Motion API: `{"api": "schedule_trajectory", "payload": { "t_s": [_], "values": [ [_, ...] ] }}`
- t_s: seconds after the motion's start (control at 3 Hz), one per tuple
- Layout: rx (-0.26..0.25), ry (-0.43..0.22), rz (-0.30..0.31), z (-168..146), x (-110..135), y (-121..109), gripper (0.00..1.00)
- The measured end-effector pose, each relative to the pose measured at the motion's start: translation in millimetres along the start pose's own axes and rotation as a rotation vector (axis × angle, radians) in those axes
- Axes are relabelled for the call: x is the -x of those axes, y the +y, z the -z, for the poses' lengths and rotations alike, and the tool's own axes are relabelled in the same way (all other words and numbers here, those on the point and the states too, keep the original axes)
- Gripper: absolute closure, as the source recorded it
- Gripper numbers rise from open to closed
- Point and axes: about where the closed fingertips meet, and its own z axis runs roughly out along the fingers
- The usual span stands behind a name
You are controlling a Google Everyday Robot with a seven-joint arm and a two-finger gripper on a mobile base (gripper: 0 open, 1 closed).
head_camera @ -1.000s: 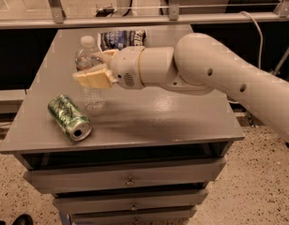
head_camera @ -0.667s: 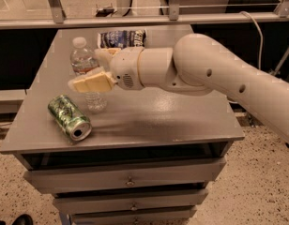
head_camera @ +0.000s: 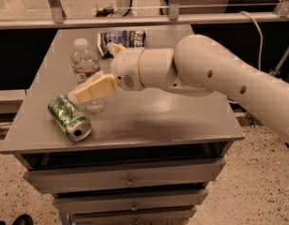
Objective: Move water bottle near green can
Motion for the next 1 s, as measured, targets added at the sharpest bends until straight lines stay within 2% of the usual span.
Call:
{"api": "schedule_trajectory", "payload": {
  "t_s": [0.33, 0.67, 1.0],
  "values": [
    [-0.033, -0.015, -0.007, 31.7, -5.8, -28.6, 0.0],
    [-0.076, -0.039, -0.001, 86.6, -10.3, -73.7, 0.0],
    [-0.076, -0.05, 0.008, 93.5, -2.3, -78.4, 0.0]
  ]
}}
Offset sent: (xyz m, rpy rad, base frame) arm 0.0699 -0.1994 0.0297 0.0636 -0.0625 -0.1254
